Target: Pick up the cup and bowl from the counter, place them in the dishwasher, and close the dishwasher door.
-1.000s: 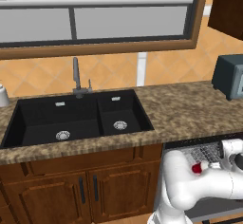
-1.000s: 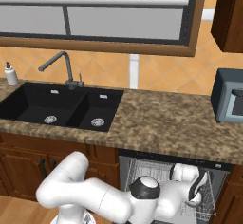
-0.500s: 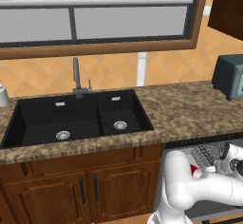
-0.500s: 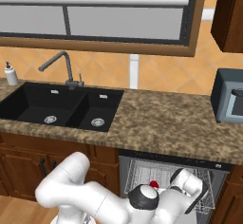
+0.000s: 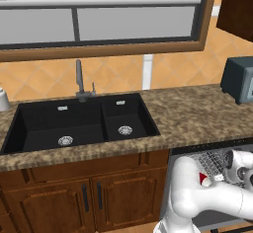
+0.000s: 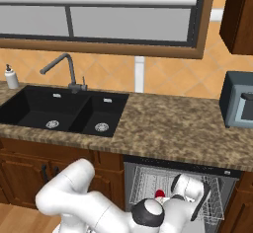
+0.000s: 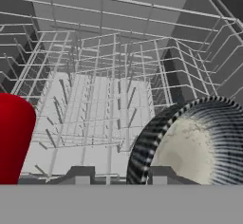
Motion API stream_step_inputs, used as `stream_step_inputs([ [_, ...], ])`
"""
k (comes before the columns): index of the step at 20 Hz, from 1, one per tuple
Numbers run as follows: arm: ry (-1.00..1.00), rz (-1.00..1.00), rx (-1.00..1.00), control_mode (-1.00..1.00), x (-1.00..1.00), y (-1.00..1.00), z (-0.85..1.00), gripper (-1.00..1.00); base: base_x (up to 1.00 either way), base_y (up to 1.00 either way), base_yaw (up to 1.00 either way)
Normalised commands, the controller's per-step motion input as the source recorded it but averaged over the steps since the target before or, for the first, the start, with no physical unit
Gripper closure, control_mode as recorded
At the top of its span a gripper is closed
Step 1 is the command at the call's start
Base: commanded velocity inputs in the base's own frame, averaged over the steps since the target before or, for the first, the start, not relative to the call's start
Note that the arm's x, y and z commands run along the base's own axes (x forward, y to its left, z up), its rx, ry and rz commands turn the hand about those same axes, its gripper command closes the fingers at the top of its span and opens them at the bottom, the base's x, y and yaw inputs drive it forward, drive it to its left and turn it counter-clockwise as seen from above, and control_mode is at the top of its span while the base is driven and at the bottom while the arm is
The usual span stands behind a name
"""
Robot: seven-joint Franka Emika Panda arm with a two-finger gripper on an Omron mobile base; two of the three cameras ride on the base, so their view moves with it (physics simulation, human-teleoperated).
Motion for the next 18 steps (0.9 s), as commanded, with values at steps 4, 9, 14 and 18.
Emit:
stream_step_inputs([
  [4, 0.01, 0.0, 0.0, -1.0, 0.0, -0.06, 0.49, -1.0, 0.0, 0.0, 0.0],
  [9, 0.0, -0.06, 0.08, -1.0, -0.1, -0.42, 0.97, -1.0, 0.0, 0.0, 0.0],
  [14, 0.06, -0.19, 0.15, -1.0, -0.61, -0.6, 0.71, -1.0, 0.0, 0.0, 0.0],
  [18, -0.07, -0.01, 0.24, -1.0, -0.81, -0.52, 0.04, -1.0, 0.0, 0.0, 0.0],
])
